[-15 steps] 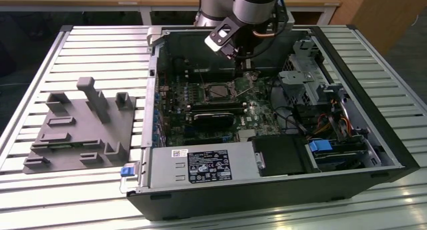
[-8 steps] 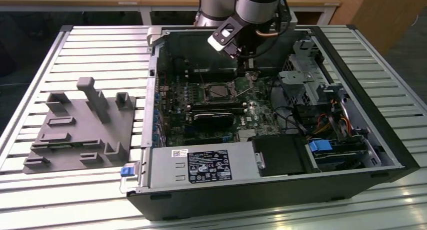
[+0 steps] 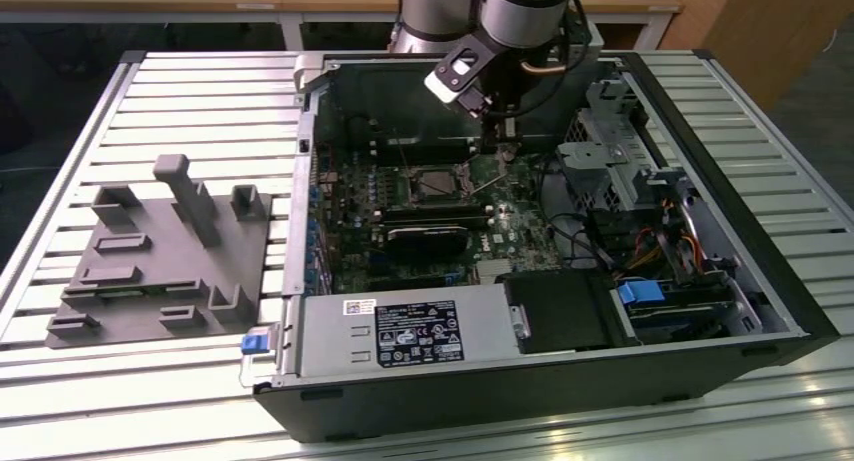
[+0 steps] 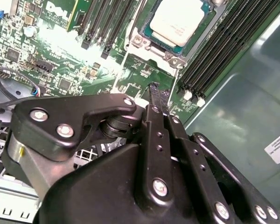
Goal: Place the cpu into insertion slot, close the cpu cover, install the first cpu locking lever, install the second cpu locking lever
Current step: 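Close the cpu cover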
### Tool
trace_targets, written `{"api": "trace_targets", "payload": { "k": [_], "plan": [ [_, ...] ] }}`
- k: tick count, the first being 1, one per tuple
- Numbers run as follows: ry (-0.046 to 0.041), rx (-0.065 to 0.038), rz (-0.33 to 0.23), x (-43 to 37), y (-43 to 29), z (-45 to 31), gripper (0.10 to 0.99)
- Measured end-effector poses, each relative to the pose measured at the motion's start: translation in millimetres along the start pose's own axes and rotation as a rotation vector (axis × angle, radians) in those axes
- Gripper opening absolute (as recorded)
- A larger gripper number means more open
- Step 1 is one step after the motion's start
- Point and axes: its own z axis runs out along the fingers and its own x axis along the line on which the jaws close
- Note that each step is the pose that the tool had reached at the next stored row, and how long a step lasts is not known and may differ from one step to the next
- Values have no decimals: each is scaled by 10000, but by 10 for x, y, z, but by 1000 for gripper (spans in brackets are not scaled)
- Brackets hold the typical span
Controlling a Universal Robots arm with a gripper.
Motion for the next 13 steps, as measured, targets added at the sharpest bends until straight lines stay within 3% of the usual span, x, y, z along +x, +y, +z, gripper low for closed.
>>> {"api": "trace_targets", "payload": {
  "k": [13],
  "plan": [
    [1, -51, -5, -1, 77, 20, 106]
  ]
}}
